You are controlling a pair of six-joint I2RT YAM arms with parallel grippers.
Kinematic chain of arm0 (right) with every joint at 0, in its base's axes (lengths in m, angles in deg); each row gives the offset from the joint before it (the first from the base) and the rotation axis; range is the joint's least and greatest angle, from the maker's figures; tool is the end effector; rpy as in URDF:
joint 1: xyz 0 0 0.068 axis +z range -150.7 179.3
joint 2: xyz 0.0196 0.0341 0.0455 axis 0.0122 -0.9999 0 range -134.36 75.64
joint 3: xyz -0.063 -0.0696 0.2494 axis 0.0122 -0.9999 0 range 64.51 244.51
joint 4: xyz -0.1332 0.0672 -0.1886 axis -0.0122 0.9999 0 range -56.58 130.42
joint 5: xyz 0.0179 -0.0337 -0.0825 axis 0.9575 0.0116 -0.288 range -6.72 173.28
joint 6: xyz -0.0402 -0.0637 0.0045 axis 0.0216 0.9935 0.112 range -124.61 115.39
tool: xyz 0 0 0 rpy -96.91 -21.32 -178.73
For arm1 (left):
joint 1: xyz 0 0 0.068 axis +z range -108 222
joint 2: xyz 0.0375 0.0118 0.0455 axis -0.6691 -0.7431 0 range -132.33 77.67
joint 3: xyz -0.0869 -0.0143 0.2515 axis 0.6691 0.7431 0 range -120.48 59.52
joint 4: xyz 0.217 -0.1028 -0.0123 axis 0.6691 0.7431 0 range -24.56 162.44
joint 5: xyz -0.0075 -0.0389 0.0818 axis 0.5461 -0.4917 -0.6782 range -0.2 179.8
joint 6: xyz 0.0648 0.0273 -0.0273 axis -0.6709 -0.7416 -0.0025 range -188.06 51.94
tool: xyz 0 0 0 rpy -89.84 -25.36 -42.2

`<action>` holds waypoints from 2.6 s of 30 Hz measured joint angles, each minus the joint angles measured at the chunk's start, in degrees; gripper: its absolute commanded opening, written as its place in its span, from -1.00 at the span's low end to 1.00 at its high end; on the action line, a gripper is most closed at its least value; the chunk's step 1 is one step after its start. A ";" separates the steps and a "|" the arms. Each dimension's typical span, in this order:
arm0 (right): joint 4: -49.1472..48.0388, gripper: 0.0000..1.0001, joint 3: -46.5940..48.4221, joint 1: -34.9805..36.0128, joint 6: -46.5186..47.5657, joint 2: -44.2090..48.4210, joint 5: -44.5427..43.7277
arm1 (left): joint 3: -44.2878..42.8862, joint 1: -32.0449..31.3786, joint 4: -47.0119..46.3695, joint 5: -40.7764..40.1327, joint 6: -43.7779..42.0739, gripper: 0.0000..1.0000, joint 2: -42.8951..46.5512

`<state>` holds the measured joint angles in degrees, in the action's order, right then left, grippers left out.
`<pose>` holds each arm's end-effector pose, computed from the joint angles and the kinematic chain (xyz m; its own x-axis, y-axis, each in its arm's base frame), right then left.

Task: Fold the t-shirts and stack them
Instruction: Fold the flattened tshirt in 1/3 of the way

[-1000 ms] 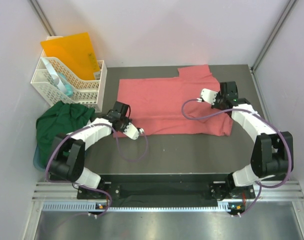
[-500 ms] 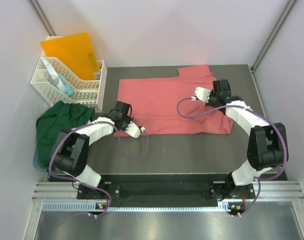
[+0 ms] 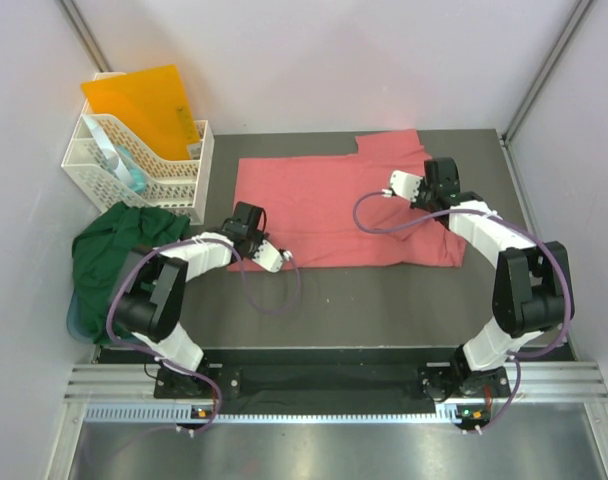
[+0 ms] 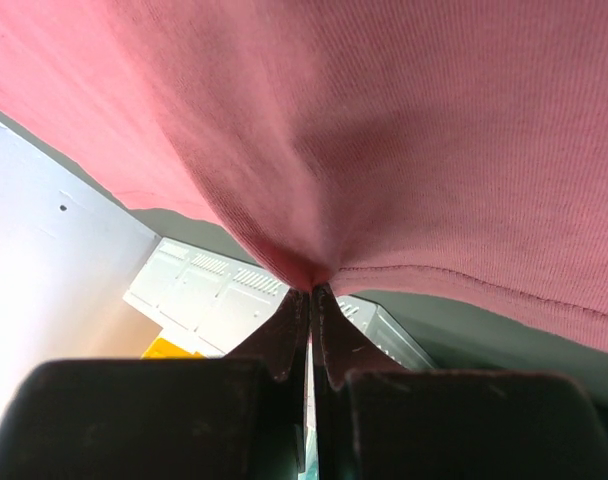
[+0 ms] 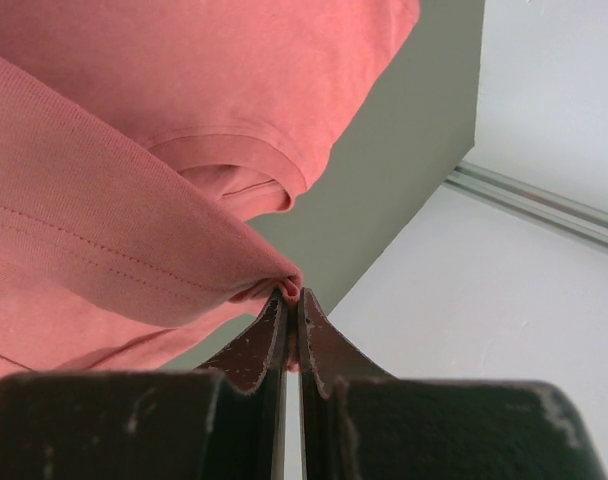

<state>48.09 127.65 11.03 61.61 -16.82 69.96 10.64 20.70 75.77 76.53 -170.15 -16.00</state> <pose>0.3478 0.0572 0.2196 -0.2418 -0.9596 -0.1435 -0.6368 0.2686 -0.7228 0.2981 -0.1006 0.1448 0.3861 0.8710 0.3039 0.6990 -0.4912 0.5198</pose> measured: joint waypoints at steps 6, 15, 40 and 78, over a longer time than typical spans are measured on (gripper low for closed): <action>-2.21 -1.00 0.00 0.00 -0.26 -0.59 -0.83 | -0.59 0.39 -1.90 -0.76 0.17 -1.00 -0.72; -3.50 -1.00 0.00 0.00 -0.94 -3.28 -2.19 | -2.08 1.97 -5.66 -1.40 0.37 -1.00 -2.89; -4.37 0.41 3.50 -1.79 -13.18 -4.11 -6.88 | -3.67 2.67 -10.43 -8.04 7.10 0.98 -5.38; 35.71 -0.53 8.55 -20.31 -16.70 -9.40 30.12 | 5.05 2.54 -9.90 -6.16 11.21 0.77 -0.50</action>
<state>83.81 136.19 -9.28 44.91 -26.22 100.08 15.69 23.24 65.87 70.36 -158.93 -16.50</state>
